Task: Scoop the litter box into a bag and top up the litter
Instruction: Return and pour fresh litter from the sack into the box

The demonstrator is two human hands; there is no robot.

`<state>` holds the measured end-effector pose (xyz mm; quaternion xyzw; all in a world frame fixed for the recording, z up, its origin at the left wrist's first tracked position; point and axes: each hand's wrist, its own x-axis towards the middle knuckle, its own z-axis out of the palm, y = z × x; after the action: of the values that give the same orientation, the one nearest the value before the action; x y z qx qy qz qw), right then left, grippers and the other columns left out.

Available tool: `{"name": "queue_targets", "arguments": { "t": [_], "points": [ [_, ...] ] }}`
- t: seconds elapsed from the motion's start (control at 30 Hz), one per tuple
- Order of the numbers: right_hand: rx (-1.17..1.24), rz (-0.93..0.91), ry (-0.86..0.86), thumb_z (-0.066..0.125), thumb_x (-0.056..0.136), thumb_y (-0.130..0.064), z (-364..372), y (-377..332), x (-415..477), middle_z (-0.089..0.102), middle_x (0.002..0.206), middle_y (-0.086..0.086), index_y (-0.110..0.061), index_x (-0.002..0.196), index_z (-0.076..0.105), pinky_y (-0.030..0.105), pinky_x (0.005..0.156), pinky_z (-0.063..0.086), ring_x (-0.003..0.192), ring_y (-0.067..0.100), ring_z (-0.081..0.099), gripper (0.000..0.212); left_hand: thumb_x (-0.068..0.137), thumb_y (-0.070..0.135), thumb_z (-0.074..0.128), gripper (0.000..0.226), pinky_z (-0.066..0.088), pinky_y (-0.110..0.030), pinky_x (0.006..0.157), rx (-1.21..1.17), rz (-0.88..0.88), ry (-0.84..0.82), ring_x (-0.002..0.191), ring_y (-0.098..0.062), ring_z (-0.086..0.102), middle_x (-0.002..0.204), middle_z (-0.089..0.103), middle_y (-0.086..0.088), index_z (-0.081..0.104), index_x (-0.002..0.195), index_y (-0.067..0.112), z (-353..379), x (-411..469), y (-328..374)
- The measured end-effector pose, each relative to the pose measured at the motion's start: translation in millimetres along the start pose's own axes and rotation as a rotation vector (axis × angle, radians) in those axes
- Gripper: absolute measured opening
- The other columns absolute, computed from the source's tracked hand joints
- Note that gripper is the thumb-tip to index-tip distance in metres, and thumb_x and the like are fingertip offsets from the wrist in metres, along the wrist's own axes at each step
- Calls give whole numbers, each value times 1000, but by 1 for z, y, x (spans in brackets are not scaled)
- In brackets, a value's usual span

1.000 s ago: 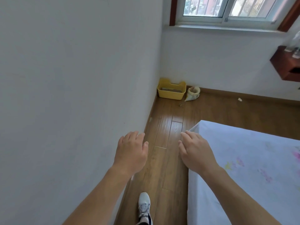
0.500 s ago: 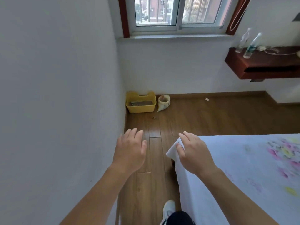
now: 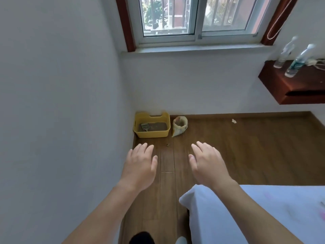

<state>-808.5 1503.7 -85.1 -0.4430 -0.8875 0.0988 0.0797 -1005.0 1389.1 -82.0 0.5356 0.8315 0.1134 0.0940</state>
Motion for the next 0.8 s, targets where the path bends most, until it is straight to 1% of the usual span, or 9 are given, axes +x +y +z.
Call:
{"name": "queue_targets", "arguments": {
  "t": [0.07,0.13,0.23,0.4,0.47,0.57,0.7,0.8],
  "points": [
    [-10,-15,-5,35,95,-36,-4,8,33,62,126,6,-11,127,61,45,102,45,119,26,55,48,102,39,30,50,14,-39,121,-10,-4,-1,147,-17,20,157,32,1,32,150,22,-3,31,2],
    [-18,-13,-7,37,95,-36,-3,14,67,62,130,7,-12,128,61,46,104,45,123,27,55,47,102,40,29,50,15,-39,121,-15,-4,2,146,-18,22,156,32,1,34,149,22,-3,65,1],
    [-38,2,-3,42,93,-34,7,23,119,64,128,9,-10,124,64,48,100,49,120,29,58,45,100,41,29,52,18,-41,120,-1,-5,15,145,-19,25,154,36,-1,38,147,21,1,120,-7],
    [-44,53,8,47,93,-32,24,31,214,66,123,9,-10,122,65,47,97,50,115,30,60,41,101,40,34,49,16,-41,120,-35,8,13,145,-19,26,154,37,-1,39,147,23,11,227,-33],
    [-41,83,-1,47,94,-32,30,36,254,64,127,10,-10,125,64,46,99,48,119,29,58,42,101,40,33,49,18,-42,120,-31,17,5,145,-19,26,154,37,-1,39,147,22,13,274,-44],
    [-35,130,-23,46,97,-32,33,41,305,59,137,9,-12,133,59,43,107,42,129,27,52,43,101,40,35,49,20,-41,119,-15,40,-9,144,-20,27,153,38,-3,40,145,20,10,336,-56],
    [-38,166,-42,44,100,-32,27,52,359,58,135,6,-13,134,57,39,108,39,128,24,51,41,101,40,33,48,22,-41,119,-7,92,-44,144,-19,28,153,39,-2,40,145,21,4,405,-59],
    [-19,184,-46,39,102,-34,24,67,399,53,143,3,-15,140,51,38,113,34,135,21,44,44,102,39,34,47,23,-40,119,-32,118,-65,143,-18,29,153,38,0,40,145,22,4,450,-54]
  ]
}}
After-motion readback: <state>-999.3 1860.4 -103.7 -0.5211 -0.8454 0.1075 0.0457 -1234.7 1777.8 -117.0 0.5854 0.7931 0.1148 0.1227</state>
